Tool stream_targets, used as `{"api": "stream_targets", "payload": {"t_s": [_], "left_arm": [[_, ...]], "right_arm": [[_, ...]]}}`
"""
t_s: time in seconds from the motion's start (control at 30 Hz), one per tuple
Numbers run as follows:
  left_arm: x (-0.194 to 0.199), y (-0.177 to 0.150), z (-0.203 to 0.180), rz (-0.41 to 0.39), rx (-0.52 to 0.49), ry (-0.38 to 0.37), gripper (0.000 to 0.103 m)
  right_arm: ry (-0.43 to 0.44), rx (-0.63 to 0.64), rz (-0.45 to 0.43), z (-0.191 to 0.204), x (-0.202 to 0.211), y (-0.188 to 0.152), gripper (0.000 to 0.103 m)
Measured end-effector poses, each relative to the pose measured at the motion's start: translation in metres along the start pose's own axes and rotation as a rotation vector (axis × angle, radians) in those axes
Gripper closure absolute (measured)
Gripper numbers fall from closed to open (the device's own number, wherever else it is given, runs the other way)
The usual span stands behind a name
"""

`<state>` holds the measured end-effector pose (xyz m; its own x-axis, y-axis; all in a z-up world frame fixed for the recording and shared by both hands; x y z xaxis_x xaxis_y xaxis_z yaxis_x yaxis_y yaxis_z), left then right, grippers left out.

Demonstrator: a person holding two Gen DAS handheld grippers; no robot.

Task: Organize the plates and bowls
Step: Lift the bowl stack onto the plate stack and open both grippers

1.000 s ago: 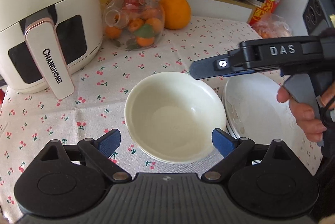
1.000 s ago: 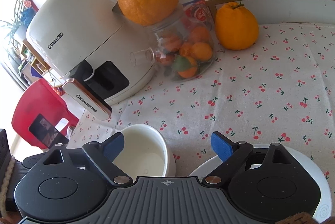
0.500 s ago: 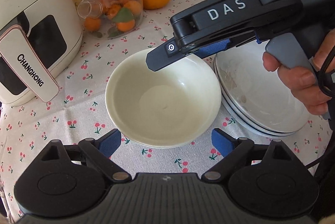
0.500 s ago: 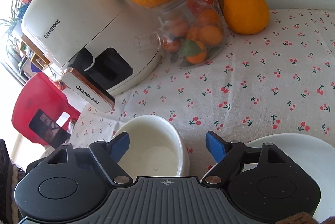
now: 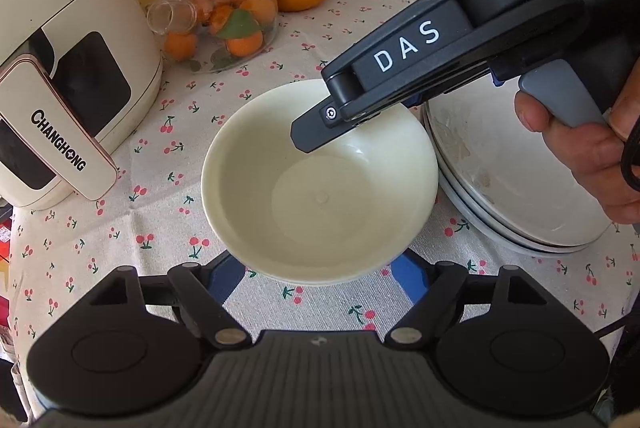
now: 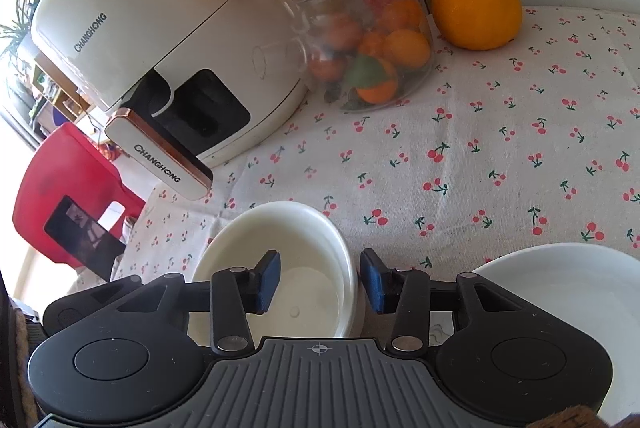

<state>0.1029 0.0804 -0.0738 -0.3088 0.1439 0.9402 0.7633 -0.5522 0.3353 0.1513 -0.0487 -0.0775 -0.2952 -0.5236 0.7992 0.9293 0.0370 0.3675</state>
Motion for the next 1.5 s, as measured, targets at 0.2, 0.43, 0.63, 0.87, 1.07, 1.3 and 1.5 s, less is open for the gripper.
{"api": "stream_targets", "payload": {"t_s": [0.2,0.43,0.63,0.87,1.07,1.3,1.5], "left_arm": [[0.009,-0.001,-0.002,-0.021,0.002,0.002,0.026],[0.033,-0.002,-0.008,-0.083,0.000,-0.008,0.026],[0.050,-0.002,-0.020,-0.137,-0.013,-0.025,0.026],[0.059,0.005,-0.036,-0.176,-0.045,-0.066,0.026],[0.056,0.012,-0.056,-0.177,-0.090,-0.107,0.026],[0.045,0.021,-0.079,-0.158,-0.137,-0.144,0.026],[0.034,0.028,-0.096,-0.138,-0.180,-0.153,0.026]], "right_arm": [[0.018,0.017,-0.026,0.004,0.010,0.001,0.061],[0.025,0.030,-0.059,0.007,0.031,0.001,0.061],[0.043,0.031,-0.089,0.005,0.055,-0.003,0.061],[0.046,0.026,-0.125,-0.003,0.087,-0.013,0.061],[0.029,-0.009,-0.121,-0.017,0.111,-0.025,0.061],[-0.007,-0.070,-0.098,-0.043,0.125,-0.039,0.060],[-0.047,-0.112,-0.076,-0.066,0.127,-0.050,0.058]]}}
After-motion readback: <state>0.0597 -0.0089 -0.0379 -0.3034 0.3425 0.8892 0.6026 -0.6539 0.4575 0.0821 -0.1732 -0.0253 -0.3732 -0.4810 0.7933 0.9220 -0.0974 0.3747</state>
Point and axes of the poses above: each gripper's, at about its wrist camera, not at the fingertips, and x roughly against the way its jaws point, z to its left, y to its top, the point moved 3 cm from there along -x, roughly the way its jaws point, and after that the axes turned 12 degrees about z, right-handed, at the moved point
